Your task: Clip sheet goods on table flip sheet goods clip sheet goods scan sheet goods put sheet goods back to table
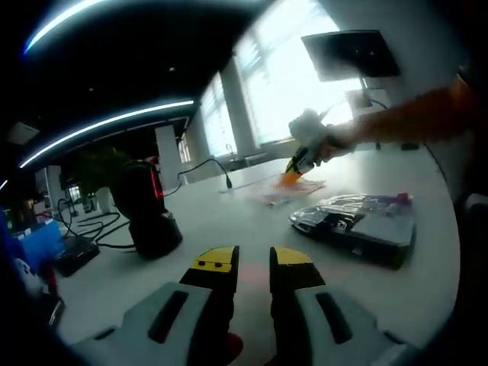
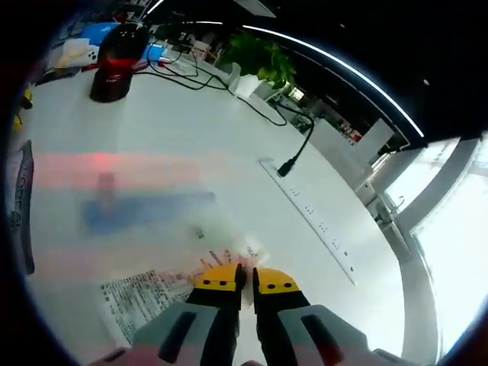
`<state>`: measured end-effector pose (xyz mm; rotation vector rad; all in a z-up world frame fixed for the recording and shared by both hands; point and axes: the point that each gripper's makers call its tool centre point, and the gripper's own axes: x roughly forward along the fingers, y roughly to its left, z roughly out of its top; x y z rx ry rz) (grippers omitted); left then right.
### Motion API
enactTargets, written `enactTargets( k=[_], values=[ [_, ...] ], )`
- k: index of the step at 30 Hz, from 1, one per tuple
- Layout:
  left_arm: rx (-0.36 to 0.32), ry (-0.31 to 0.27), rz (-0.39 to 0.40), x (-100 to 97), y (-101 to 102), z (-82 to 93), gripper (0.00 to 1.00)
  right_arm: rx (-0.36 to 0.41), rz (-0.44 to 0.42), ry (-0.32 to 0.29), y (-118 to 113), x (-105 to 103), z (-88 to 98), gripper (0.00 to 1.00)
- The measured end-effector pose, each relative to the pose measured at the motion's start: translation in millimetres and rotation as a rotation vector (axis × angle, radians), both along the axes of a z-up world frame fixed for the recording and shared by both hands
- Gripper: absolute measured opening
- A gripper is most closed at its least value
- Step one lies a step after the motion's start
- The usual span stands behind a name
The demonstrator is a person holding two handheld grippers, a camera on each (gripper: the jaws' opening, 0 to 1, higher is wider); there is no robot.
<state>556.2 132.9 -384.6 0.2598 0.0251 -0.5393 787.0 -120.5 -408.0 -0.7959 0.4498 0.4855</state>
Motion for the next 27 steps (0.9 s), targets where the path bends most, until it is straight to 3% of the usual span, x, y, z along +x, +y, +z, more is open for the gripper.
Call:
enactTargets(
  k=[13,19,21,25,27],
  values=[
    [0.003,0.000,0.000,-0.3,0,-0.3,0.09,0.042,-0.011,-0.018,-2,1,2.2,0.07],
    [0.004,-0.001,0.000,-0.4,0,-0.3,0.09,0.111,-0.081,-0.087,-15,3,19.0,0.18],
    [0.005,0.000,0.001,-0.4,0,-0.4,0.09,0.163,-0.105,-0.105,-20,1,27.6,0.16],
    [0.004,0.000,0.002,-0.3,0,-0.3,0.09,0.231,-0.132,-0.118,-25,-4,37.5,0.01],
    [0.005,0.000,0.001,-0.3,0,-0.5,0.09,0.258,-0.132,-0.118,-24,-9,40.8,0.00]
  ],
)
